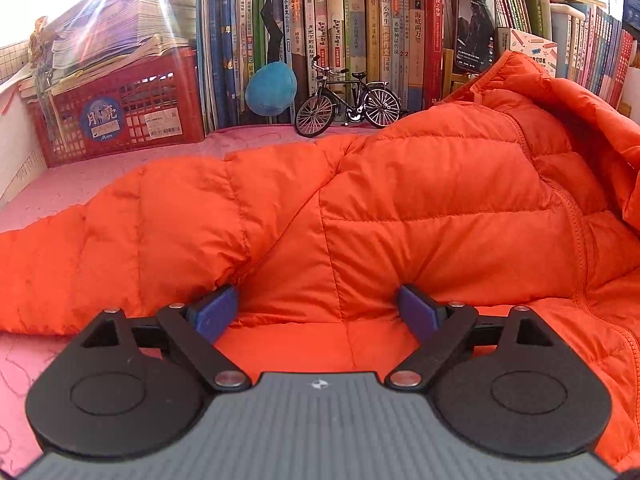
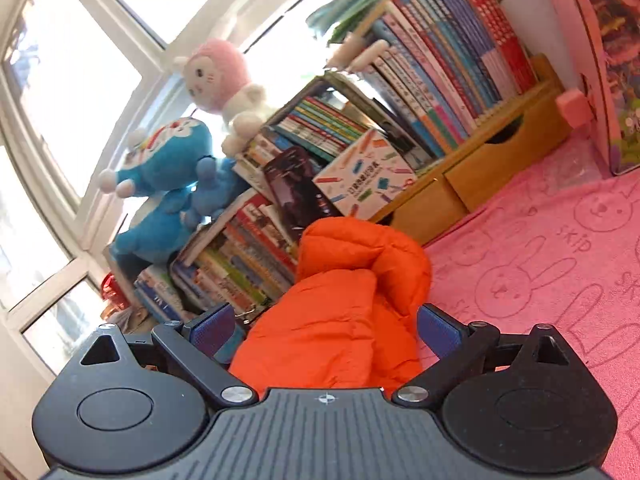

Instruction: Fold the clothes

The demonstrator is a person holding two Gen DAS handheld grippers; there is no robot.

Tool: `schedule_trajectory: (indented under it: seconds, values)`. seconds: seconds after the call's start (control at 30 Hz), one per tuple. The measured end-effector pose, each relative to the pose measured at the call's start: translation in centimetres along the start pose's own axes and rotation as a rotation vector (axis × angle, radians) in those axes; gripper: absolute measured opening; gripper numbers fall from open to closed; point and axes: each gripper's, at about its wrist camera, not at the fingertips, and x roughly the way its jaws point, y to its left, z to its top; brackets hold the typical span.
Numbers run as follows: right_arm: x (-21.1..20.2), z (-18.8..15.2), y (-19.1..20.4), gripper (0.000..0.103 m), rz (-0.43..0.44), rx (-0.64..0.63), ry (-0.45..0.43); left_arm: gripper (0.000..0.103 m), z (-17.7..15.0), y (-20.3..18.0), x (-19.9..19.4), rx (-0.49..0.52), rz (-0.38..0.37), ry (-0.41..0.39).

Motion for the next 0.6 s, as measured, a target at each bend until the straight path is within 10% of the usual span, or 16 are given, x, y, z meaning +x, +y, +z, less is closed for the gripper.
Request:
schedule_trajectory:
  seconds: [0.17,0.23,0.3,0.47,0.6]
  values:
    - [6.4,-0.5,1.6,0.098,0.054,-0.001,0.194,0.092,0.1,0.2,0.1,-0.008,-0.001,0.006]
    - [6.5,-0.9,3.1,0.071,0.039,-0.047,0.212,0.092,0.0,0.2,0.1,-0.009,0.0,0.007]
    - [5.4,-1.1,4.3,0.018,-0.012,-0.121,0.204,0.092,0.0,0.1,0.1,-0.011,0.0,0.007]
    - [-0.8,0.3,3.3,0.011,-0.187,-0.269,0.062,0.093,0.0,0.2,0.0,-0.016,-0.005,0.007]
    - [-7.2,2.6,0.6,0.011,-0.497,-0.365,-0.139,0.093,0.1,0.3,0.1,-0.017,-0.008,0.008]
